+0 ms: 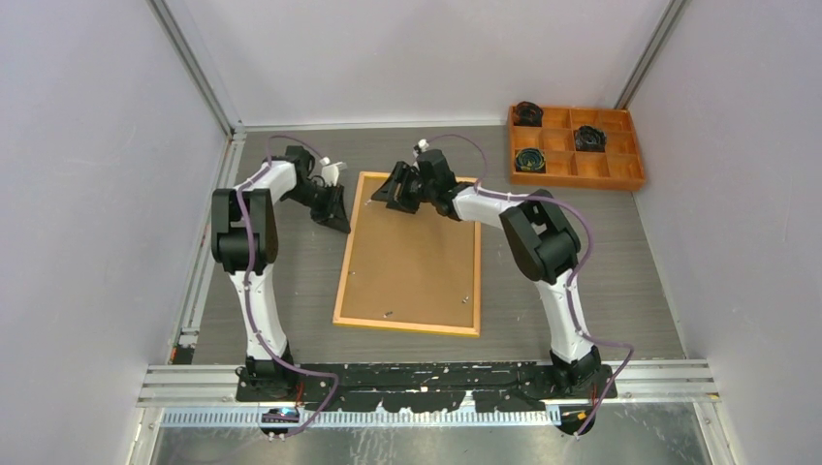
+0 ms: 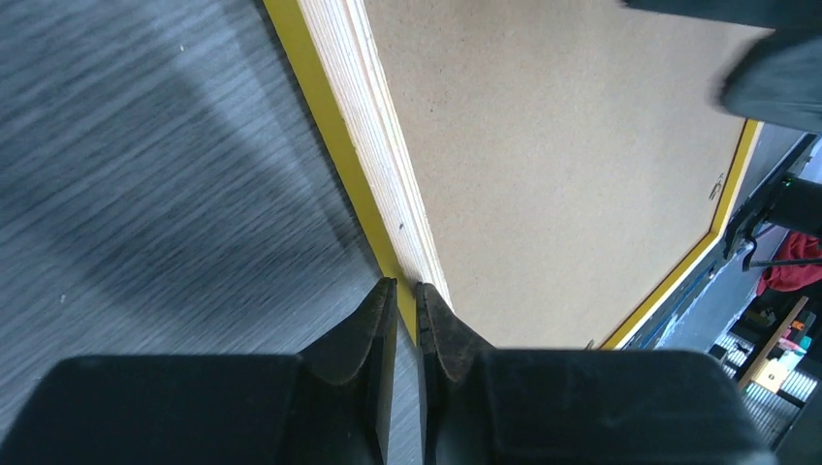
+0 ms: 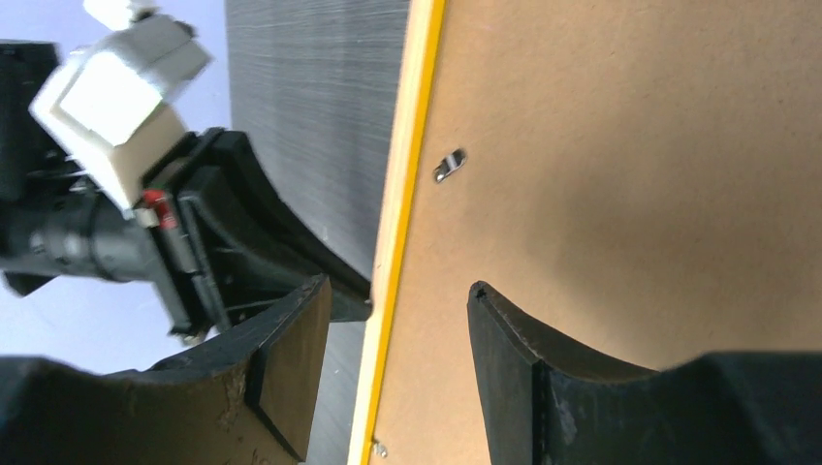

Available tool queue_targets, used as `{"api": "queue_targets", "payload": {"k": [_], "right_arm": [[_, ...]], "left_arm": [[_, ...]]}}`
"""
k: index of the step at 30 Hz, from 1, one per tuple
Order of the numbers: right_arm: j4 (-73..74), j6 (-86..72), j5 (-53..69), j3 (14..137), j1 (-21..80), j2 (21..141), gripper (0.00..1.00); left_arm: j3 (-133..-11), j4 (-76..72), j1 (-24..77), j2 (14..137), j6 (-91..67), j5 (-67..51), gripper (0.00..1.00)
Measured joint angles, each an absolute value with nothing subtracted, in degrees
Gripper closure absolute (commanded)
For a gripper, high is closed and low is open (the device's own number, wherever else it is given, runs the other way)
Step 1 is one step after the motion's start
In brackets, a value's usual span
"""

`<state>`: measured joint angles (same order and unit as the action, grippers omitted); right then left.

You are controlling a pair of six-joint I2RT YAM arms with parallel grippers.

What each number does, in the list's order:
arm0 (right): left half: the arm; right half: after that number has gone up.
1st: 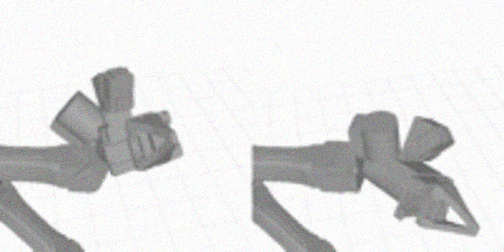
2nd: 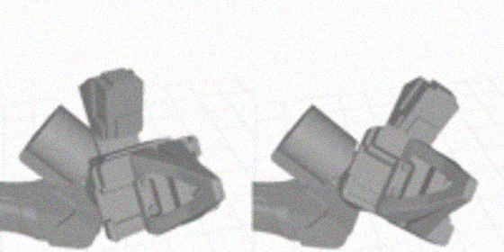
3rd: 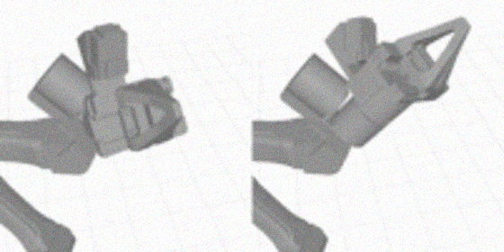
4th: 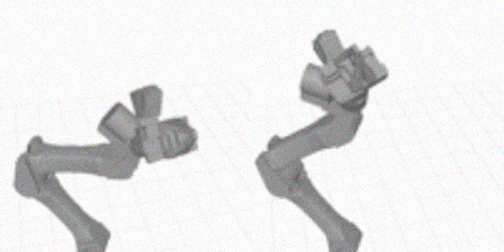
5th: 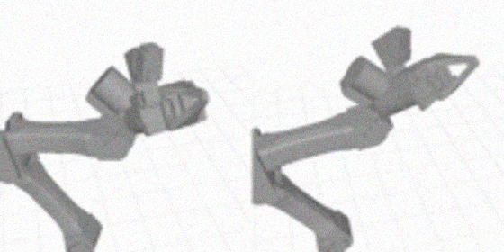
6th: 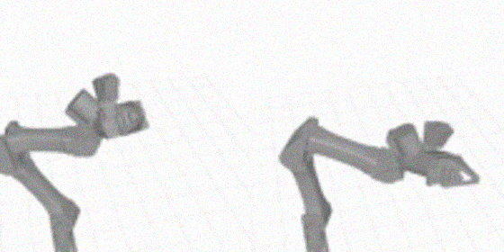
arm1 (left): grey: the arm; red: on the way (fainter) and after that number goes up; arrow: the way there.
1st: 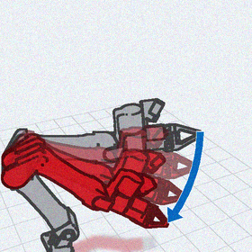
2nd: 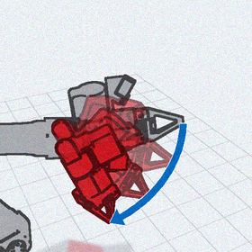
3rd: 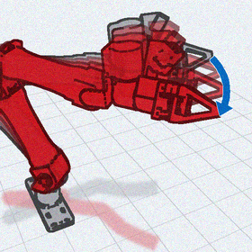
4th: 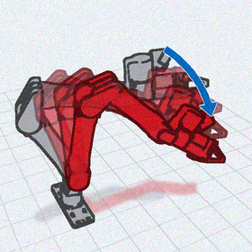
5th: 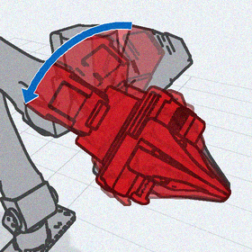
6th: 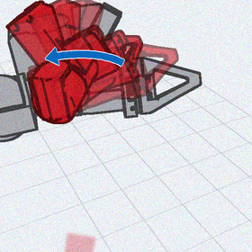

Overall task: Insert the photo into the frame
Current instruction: Install the photo frame at the center of the board.

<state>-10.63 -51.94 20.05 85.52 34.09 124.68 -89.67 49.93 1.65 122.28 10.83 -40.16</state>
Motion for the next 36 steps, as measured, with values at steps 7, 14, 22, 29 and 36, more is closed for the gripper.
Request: {"api": "queue_targets", "payload": {"k": [7, 14, 22, 29, 36], "right_arm": [[-7.64, -51.57, 20.78, 93.1, 34.06, 132.86, 0.44], [-7.88, -53.06, 21.54, 98.17, 34.0, 136.64, 0.47], [-8.51, -55.51, 22.65, 100.4, 34.06, 138.52, 0.48], [-9.85, -57.87, 23.33, 102.37, 34.39, 140.44, 0.5], [-9.98, -59.4, 23.7, 104.62, 34.5, 142.08, 0.51]], "left_arm": [[-90.96, 49.63, 1.65, 123.07, 10.61, -40.82, 0.91], [-90.96, 49.58, 1.72, 123.15, 10.57, -41.15, 0.93], [-90.74, 49.39, 1.76, 123.13, 10.55, -41.17, 0.93], [-90.63, 49.25, 1.78, 123.09, 10.46, -41.19, 0.94], [-90.59, 49.17, 1.83, 123.07, 10.46, -41.19, 0.94]]}}
